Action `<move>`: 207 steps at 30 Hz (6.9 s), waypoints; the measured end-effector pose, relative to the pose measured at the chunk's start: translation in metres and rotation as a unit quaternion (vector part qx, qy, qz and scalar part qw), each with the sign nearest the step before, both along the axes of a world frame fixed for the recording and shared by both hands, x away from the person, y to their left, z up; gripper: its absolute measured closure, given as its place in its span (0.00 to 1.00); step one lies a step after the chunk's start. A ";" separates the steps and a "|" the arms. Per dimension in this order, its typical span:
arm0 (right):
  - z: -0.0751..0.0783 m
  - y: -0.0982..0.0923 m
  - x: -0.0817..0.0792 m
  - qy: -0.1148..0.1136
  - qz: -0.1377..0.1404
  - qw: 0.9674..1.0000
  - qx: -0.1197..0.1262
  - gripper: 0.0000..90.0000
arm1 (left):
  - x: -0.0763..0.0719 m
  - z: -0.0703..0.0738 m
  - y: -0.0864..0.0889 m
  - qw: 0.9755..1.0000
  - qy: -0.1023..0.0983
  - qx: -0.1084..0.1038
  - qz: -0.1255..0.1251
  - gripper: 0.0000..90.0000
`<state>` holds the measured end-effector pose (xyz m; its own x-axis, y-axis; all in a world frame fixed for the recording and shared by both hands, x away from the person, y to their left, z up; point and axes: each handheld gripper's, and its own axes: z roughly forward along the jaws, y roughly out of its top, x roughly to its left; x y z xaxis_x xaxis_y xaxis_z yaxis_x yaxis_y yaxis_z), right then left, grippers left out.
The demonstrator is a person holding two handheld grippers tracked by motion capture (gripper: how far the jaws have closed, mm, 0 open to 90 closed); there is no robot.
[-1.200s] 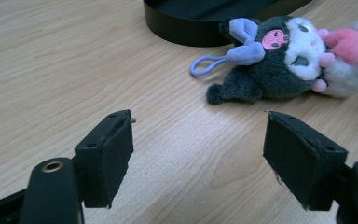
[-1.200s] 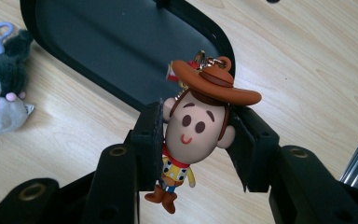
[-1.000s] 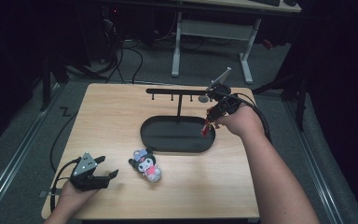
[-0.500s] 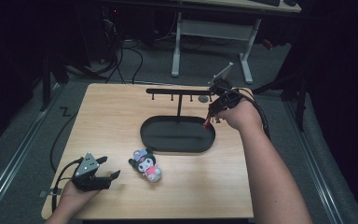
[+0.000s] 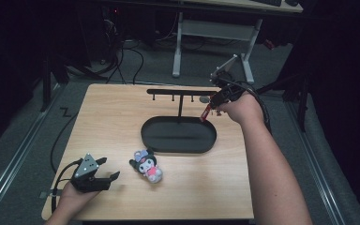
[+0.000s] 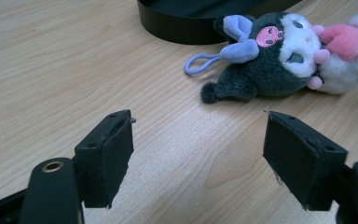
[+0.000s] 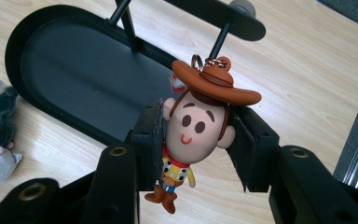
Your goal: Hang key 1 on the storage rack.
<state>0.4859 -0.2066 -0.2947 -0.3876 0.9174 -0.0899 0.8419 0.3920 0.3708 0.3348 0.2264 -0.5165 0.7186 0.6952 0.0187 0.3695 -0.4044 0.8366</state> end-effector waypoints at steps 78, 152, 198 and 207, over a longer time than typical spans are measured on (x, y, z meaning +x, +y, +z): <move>-0.087 -0.035 -0.053 -0.045 -0.020 0.998 0.044 0.39 | 0.003 -0.002 -0.007 1.000 0.002 0.011 -0.010 0.27; -0.198 -0.030 -0.235 -0.228 0.012 0.952 0.203 0.49 | -0.004 0.011 -0.111 0.998 -0.004 0.053 -0.014 0.77; -0.218 -0.036 -0.218 -0.164 -0.022 0.971 0.173 0.43 | 0.005 0.003 -0.026 0.999 -0.018 0.017 0.040 0.62; -0.207 -0.033 -0.223 -0.179 -0.006 0.967 0.179 0.32 | 0.005 0.002 -0.027 0.999 -0.019 0.017 0.034 0.61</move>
